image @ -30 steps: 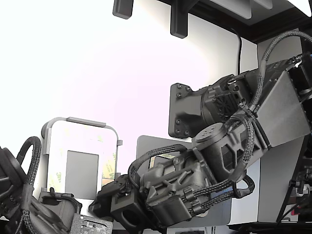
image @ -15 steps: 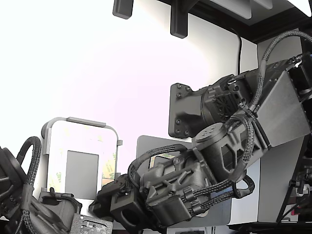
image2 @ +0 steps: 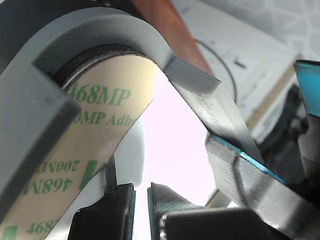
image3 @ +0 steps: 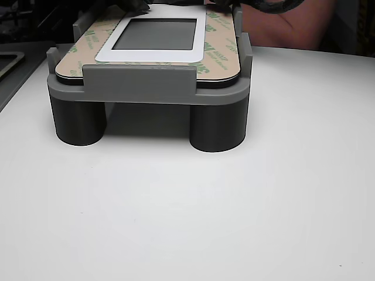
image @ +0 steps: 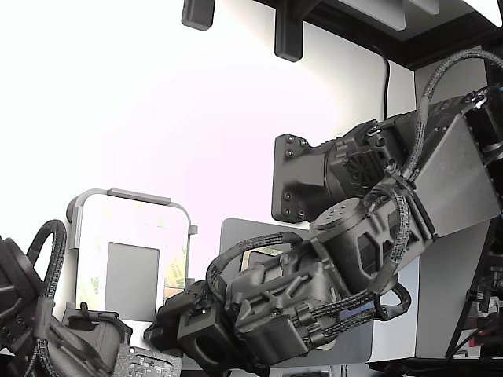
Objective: Peel off protective film from adhesive tape.
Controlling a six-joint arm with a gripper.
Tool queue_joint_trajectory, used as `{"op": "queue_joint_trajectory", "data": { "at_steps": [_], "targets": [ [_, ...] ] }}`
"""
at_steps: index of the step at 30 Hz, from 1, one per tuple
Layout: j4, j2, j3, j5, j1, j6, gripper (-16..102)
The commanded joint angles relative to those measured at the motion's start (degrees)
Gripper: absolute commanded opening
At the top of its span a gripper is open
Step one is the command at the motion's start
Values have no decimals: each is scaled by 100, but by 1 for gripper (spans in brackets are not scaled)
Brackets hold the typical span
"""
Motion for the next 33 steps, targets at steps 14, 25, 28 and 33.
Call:
{"op": "queue_joint_trajectory", "data": {
  "at_steps": [14, 25, 28, 33],
  "targets": [
    [53, 53, -255, -105, -26, 26, 6],
    [35, 9, -290, -149, -9, 35, 4],
    [26, 9, -299, -158, -9, 35, 4],
    [9, -9, -290, -132, 26, 62, 5]
  ]
}}
